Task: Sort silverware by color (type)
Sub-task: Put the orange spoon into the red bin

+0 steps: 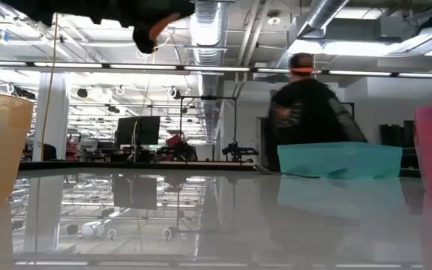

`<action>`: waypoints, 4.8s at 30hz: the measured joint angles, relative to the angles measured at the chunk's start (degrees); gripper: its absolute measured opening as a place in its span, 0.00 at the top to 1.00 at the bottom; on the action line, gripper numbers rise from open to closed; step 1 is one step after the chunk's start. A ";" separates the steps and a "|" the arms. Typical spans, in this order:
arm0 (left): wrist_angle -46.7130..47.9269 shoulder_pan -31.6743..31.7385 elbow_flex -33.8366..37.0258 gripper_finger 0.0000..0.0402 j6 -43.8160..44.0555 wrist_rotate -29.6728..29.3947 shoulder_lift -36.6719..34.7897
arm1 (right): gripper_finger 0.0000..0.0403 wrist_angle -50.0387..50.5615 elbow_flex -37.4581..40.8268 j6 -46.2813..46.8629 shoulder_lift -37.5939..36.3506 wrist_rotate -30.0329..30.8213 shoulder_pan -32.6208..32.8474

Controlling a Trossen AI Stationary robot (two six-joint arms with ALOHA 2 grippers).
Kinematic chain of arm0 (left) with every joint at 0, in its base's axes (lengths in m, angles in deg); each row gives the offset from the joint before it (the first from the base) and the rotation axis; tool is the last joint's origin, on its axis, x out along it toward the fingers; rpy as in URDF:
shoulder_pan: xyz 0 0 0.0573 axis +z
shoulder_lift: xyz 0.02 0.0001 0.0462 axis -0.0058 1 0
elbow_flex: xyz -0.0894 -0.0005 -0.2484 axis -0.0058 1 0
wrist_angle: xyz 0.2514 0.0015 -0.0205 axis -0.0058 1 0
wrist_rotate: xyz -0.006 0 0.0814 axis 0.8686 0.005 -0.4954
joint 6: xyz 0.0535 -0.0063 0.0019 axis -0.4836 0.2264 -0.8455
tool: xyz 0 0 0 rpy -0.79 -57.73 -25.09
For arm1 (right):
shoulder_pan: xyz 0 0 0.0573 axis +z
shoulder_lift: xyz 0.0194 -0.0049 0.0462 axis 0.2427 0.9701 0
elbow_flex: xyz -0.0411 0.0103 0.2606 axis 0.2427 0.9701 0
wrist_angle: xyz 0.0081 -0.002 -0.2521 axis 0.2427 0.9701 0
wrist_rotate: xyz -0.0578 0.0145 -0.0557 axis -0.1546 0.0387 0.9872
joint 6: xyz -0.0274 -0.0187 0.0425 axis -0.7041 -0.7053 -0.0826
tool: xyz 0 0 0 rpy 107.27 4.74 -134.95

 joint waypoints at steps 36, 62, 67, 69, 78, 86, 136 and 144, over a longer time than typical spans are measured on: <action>-60.84 -2.26 -0.86 0.98 -1.07 8.38 30.00 | 0.44 -110.92 41.77 -38.14 0.07 -21.58 -17.80; -51.63 -0.86 -5.17 0.98 -1.25 9.40 30.02 | 0.44 -125.91 41.75 -42.75 8.44 -23.15 -17.48; -51.55 -0.86 -5.17 0.98 -1.19 9.33 30.06 | 0.44 -125.91 41.75 -42.73 8.44 -23.17 -17.89; -51.41 -0.86 -5.42 0.98 -1.19 9.31 30.08 | 0.44 -125.98 41.75 -42.73 8.44 -23.18 -17.97; -46.75 -0.82 -7.94 0.98 -2.23 9.79 30.17 | 0.44 -126.13 41.75 -42.31 8.44 -23.28 -19.12; -45.57 -0.81 -7.92 0.98 -1.91 9.64 30.17 | 0.61 -124.97 41.75 -42.26 8.41 -23.16 -18.85; -27.14 -1.03 -7.90 0.59 11.29 6.84 30.11 | 0.98 -40.87 41.75 23.01 -21.36 -34.64 -5.74; -27.03 -1.03 -7.90 0.59 11.88 6.76 30.11 | 0.97 -41.09 41.75 39.65 -13.09 -37.04 6.76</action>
